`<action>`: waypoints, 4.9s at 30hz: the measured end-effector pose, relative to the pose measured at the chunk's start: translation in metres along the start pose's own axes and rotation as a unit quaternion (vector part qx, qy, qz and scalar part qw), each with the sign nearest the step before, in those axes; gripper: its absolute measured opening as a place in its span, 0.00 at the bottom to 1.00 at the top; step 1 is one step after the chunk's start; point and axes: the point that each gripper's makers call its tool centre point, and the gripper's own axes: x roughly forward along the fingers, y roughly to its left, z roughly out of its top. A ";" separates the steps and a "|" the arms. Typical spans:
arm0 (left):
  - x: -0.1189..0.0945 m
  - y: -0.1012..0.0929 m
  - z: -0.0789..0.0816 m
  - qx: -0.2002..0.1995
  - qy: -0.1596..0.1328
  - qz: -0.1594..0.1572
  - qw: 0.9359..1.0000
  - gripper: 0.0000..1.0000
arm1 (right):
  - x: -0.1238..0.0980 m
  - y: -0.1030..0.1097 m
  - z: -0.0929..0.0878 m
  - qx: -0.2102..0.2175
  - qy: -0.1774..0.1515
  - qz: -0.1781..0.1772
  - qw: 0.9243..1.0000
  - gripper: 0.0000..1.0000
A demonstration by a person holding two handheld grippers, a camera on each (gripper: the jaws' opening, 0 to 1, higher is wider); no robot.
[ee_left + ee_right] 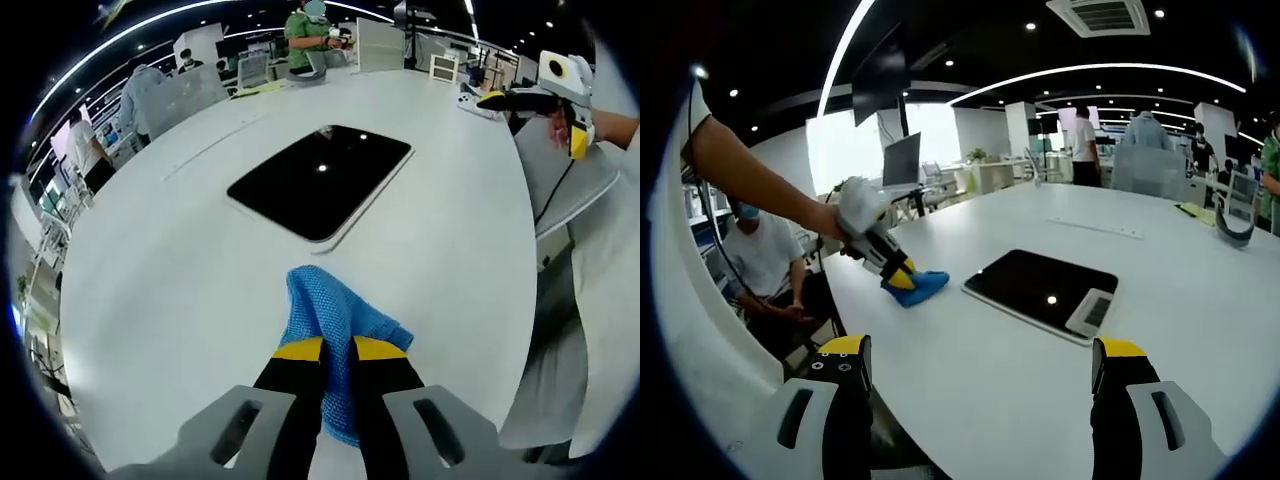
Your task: Wipe the mirror surface with the cleaning cloth until all visible marks leave the cleaned area.
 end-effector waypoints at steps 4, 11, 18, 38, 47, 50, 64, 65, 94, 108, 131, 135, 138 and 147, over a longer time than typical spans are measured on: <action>0.001 0.003 0.000 0.025 -0.001 0.010 1.000 0.15 | 0.000 -0.002 0.000 -0.002 0.002 -0.001 1.000 0.91; 0.000 0.018 0.001 0.012 0.014 0.021 1.000 0.32 | 0.002 -0.005 0.006 -0.005 0.000 0.000 1.000 0.91; 0.001 0.022 -0.001 -0.003 0.015 0.004 1.000 0.36 | 0.000 -0.007 0.007 -0.004 -0.003 -0.003 1.000 0.91; -0.010 0.031 0.016 0.019 -0.011 0.015 1.000 0.23 | 0.003 -0.008 0.006 -0.006 0.001 -0.002 1.000 0.91; 0.002 0.008 0.003 0.012 0.013 -0.028 0.999 0.17 | 0.000 -0.010 0.004 -0.002 0.002 -0.005 1.000 0.91; 0.003 -0.002 0.003 0.001 0.011 -0.050 0.999 0.18 | 0.000 -0.010 0.003 -0.001 0.002 -0.005 1.000 0.91; -0.003 0.004 0.013 0.020 -0.009 -0.049 0.999 0.31 | 0.002 -0.008 0.005 -0.003 0.004 -0.004 1.000 0.91; -0.004 0.006 0.015 0.015 -0.013 -0.047 0.999 0.30 | 0.002 -0.008 0.005 -0.004 0.003 -0.003 1.000 0.91; -0.003 0.036 -0.004 0.056 0.041 0.005 0.998 0.37 | 0.006 -0.013 0.005 -0.008 0.011 0.002 1.000 0.91; -0.015 0.029 -0.002 0.056 0.017 -0.006 0.998 0.29 | 0.010 -0.011 0.003 -0.005 0.013 0.007 1.000 0.90; -0.029 0.003 -0.015 0.062 0.010 -0.055 0.996 0.20 | 0.014 -0.005 0.003 -0.007 0.014 0.016 1.000 0.90; -0.029 -0.002 -0.022 0.069 0.019 -0.062 0.996 0.15 | 0.016 -0.003 0.004 -0.009 0.014 0.019 1.000 0.90; -0.030 -0.006 -0.026 0.074 0.025 -0.069 0.995 0.14 | 0.016 -0.002 0.003 -0.009 0.014 0.020 1.000 0.90; -0.031 -0.008 -0.034 0.078 0.038 -0.070 0.994 0.03 | 0.017 0.000 0.003 -0.010 0.016 0.023 1.000 0.90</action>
